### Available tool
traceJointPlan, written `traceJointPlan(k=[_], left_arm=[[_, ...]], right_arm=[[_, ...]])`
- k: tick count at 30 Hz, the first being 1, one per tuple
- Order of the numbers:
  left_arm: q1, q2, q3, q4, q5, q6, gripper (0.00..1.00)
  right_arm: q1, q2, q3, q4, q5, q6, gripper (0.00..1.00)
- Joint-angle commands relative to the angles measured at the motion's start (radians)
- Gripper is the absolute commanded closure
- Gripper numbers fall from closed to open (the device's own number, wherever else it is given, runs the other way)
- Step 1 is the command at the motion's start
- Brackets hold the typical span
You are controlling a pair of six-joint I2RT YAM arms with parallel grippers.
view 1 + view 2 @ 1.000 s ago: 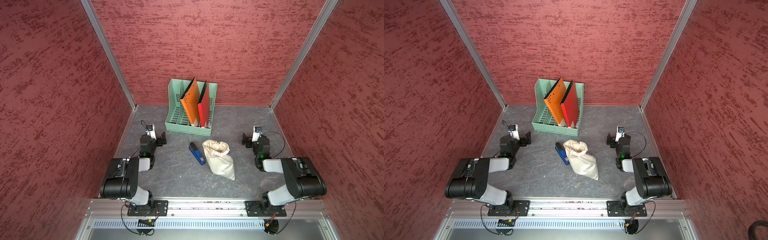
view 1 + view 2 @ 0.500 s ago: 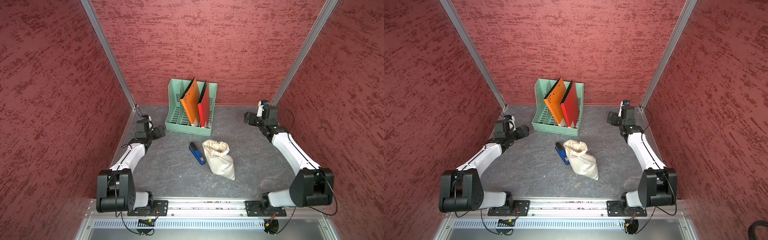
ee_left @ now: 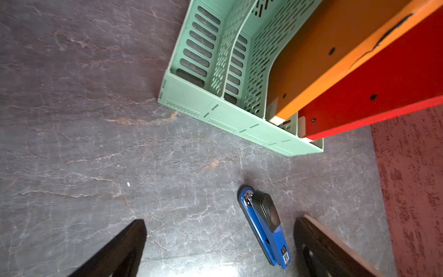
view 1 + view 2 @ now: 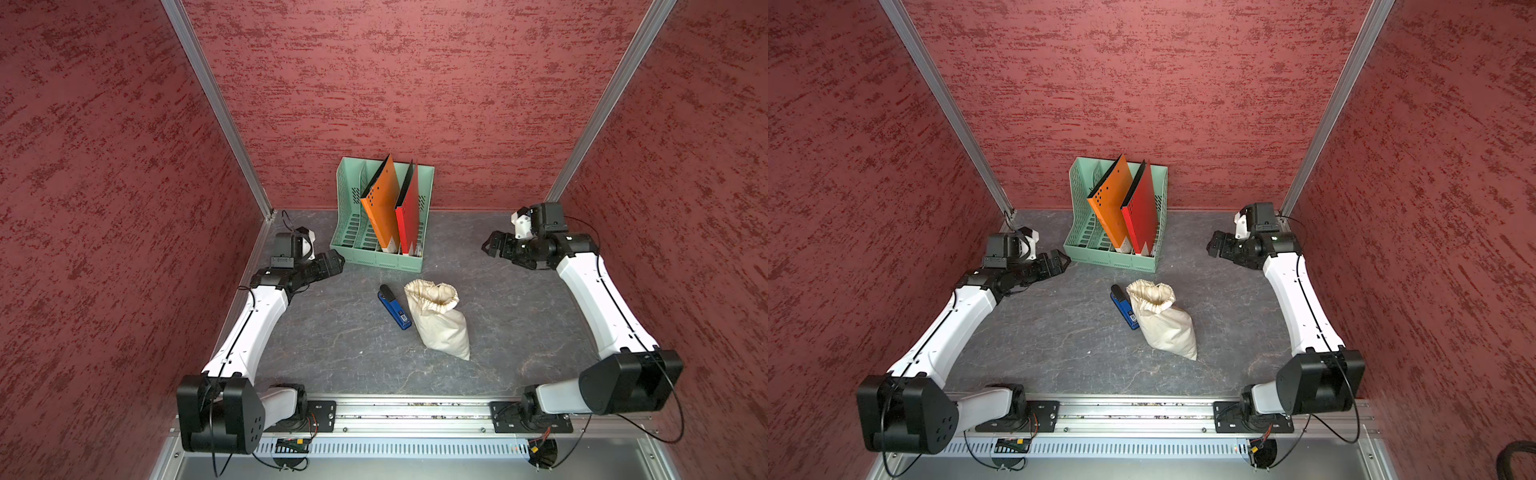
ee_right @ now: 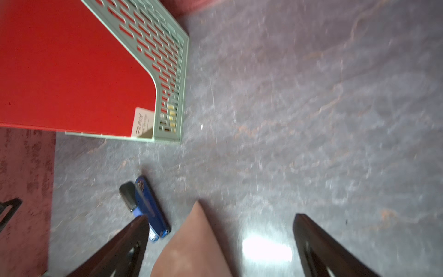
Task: Close the soil bag
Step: Pick up the soil bag from the center of the board.
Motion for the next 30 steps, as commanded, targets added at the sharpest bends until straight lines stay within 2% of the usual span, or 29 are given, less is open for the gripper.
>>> traceJointPlan(k=[1, 10, 14, 16, 21, 30], left_arm=[[-0.025, -0.003, 0.046, -0.07, 0.033, -0.01, 0.0], [-0.091, -0.007, 0.094, -0.09, 0.121, -0.023, 0.0], [-0.107, 0.01, 0.129, -0.089, 0.209, -0.022, 0.0], [-0.114, 0.014, 0.146, -0.092, 0.245, -0.02, 0.0], [-0.126, 0.015, 0.176, -0.116, 0.3, 0.005, 0.0], [-0.141, -0.016, 0.148, -0.122, 0.322, 0.036, 0.0]], right_arm=[[-0.003, -0.024, 0.055, -0.195, -0.048, 0.048, 0.02], [0.002, -0.02, 0.208, -0.406, -0.156, 0.078, 0.02], [0.025, -0.007, 0.248, -0.444, -0.246, 0.08, 0.02], [0.054, 0.003, 0.274, -0.463, -0.277, 0.083, 0.02], [0.172, 0.028, 0.358, -0.505, -0.256, 0.115, 0.03], [0.368, 0.118, 0.477, -0.593, -0.184, 0.141, 0.08]])
